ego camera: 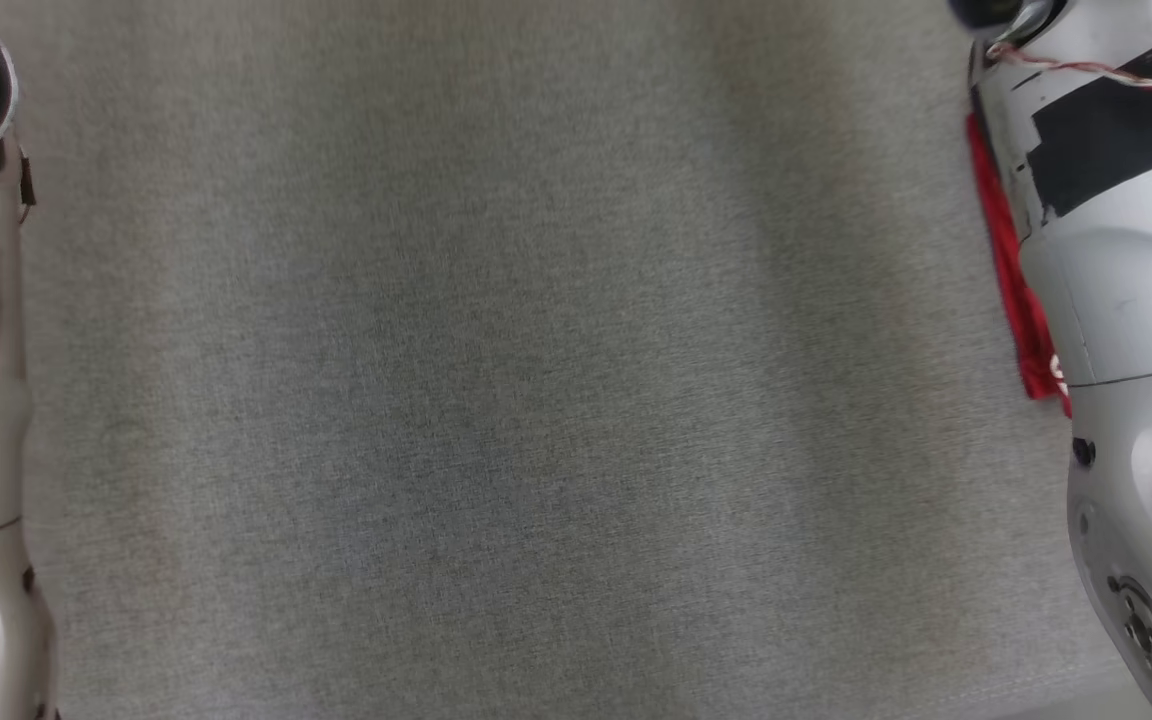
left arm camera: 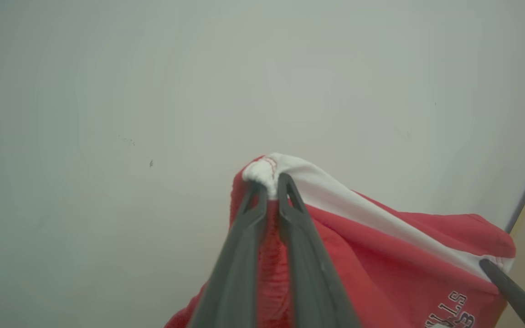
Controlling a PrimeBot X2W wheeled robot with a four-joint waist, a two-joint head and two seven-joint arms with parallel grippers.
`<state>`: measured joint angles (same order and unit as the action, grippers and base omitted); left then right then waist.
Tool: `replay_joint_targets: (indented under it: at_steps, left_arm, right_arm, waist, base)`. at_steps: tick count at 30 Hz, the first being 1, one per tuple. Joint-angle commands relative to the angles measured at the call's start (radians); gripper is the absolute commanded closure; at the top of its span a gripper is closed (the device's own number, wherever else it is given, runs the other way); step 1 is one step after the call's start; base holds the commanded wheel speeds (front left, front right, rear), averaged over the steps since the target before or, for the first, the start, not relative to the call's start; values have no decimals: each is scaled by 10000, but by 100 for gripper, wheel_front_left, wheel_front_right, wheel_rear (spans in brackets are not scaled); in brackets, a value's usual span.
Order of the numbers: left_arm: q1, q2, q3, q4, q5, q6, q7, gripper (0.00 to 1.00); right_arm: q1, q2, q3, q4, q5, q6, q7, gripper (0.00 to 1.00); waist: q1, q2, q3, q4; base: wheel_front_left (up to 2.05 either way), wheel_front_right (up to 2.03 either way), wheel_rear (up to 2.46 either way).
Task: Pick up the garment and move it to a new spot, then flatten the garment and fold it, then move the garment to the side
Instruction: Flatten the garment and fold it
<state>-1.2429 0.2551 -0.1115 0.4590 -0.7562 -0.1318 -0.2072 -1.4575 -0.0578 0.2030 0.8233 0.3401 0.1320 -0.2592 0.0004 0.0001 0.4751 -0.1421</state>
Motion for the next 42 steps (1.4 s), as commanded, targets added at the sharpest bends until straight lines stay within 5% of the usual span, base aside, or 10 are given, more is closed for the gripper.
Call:
replay_joint_targets:
  at_steps: [1,6,12,17,22,33,42]
  left_arm:
    - [-16,-24,7,-10,-172,30,-185,100]
    - [1052,-129,-786,201,-278,28,-414,100]
    - [2977,-339,-1480,59,-990,23,-562,100]
    - [4493,-187,-2178,-343,-1344,23,-576,100]
    - [6558,85,-2682,-935,-1640,23,-580,100]
    - [10156,526,-2790,-1947,-2167,111,-505,100]
    - [12474,1108,-3391,-3573,-2009,882,188,100]
  right_arm:
    - [36,-83,-109,-317,-309,-30,-55,100]
    - [1014,-144,309,-172,-866,-29,-42,100]
    - [2527,-408,1019,132,71,-29,-47,100]
    - [4009,-995,1870,-468,966,-29,-37,100]
    - [5978,-2257,2835,-1565,1608,-29,597,100]
    - [11103,-2570,1397,-5036,2054,-30,3182,100]
    - [14890,-2021,103,-8673,949,-30,6453,100]
  waist:
    - [-4,-1,592,135]
    - [-4,-1,528,377]
    - [-4,-1,-11,576]
    - [-4,-1,-766,810]
    - [-4,-1,-1761,921]
    - [-4,-1,-3376,892]
    - [-4,-1,-3819,717]
  base:
    - [0,0,0]
    - [0,0,0]
    - [0,0,0]
    - [0,0,0]
    - [0,0,0]
    - [0,0,0]
    - [0,0,0]
